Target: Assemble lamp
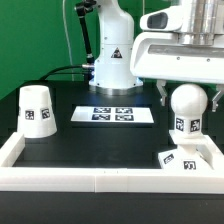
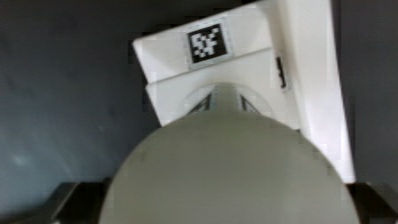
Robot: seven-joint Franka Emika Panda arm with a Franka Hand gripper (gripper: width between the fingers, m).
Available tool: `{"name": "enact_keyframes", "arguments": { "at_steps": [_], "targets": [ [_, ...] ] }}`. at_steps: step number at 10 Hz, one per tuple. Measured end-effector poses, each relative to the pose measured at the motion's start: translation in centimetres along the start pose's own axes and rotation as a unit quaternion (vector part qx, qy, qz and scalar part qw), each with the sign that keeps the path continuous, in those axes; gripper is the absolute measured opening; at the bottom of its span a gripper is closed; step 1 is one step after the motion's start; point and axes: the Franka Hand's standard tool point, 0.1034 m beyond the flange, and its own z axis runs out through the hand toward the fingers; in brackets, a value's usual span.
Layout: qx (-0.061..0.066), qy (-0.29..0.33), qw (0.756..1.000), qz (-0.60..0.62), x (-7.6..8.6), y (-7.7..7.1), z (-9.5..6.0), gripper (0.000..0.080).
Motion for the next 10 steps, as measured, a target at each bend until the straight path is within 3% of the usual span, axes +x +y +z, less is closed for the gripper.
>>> {"name": "enact_keyframes", "arguments": {
  "at_steps": [3,5,8,10],
  "targets": [
    [0.003,-0.008,0.99,0.141,-0.29,-0.11,0.03,0.0579],
    [0.013,-0.02,0.966,0.258,-0.52,-0.4,0.06,0.0579],
    [0.009,-0.037,0.923,0.383,-0.85,-0.42,0.07,0.0579],
    [0.015,-0.047,0.896,0.441,-0.7,-0.28,0.07,0.0579]
  ]
}}
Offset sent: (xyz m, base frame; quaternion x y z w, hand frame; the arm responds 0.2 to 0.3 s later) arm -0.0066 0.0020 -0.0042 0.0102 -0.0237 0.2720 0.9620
